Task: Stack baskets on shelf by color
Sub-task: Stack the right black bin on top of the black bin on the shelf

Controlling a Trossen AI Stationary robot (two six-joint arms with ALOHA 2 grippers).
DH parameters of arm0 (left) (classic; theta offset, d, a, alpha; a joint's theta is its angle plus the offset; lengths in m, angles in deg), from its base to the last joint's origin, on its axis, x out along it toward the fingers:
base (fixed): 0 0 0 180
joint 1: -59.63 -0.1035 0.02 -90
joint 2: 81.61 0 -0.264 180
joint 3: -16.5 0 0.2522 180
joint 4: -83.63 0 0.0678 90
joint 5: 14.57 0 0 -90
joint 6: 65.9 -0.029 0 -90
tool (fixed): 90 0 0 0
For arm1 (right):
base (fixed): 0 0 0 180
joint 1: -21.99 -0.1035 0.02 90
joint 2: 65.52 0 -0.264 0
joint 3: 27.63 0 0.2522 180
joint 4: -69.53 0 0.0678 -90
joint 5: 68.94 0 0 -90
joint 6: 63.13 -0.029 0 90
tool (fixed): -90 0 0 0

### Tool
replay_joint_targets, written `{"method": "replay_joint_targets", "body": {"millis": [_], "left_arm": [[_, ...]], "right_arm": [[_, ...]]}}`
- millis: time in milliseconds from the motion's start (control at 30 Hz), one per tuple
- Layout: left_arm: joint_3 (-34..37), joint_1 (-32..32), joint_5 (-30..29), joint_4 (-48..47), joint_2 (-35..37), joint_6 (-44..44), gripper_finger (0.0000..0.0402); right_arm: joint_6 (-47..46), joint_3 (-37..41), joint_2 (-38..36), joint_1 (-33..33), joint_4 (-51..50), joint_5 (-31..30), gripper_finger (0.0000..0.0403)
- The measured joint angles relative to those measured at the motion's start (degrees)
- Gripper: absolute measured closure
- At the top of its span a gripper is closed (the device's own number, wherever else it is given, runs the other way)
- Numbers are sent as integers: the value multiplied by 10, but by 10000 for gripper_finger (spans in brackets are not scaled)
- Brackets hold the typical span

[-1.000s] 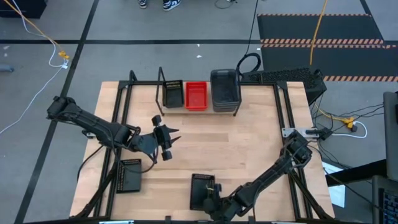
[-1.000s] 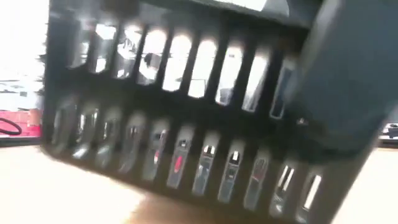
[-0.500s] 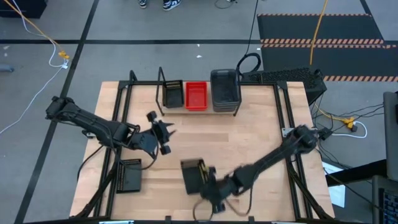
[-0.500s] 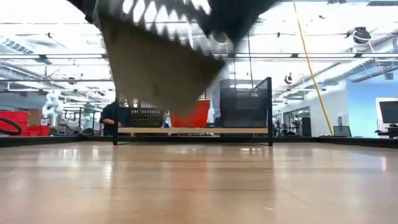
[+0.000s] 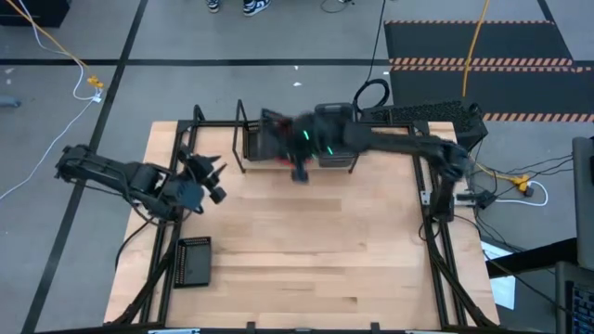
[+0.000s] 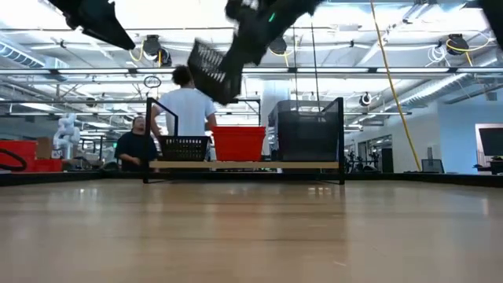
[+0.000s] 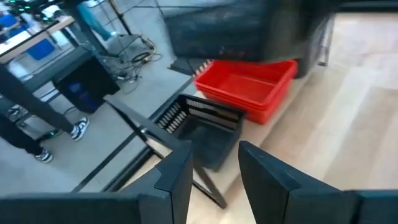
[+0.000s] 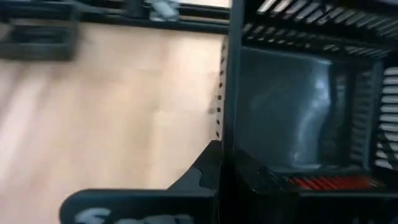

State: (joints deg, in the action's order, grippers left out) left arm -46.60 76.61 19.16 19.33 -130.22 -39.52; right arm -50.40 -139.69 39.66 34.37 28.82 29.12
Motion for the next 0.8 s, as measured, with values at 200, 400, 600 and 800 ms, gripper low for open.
{"method": "replay_joint_targets", "body": {"millis": [200,400,600,800], "left_arm": [[0,-41,-1,-20,12,-10,268],[0,-70,-2,-55,1,19,268],[0,-94,-3,-54,-1,18,268],[0,-107,5,-60,-1,17,268]], "right_arm": [[87,-236,175,68,-124,-19,402],[131,-318,266,93,-175,-20,402],[164,-314,289,89,-150,-20,403],[168,-303,288,72,-103,-20,403]]}}
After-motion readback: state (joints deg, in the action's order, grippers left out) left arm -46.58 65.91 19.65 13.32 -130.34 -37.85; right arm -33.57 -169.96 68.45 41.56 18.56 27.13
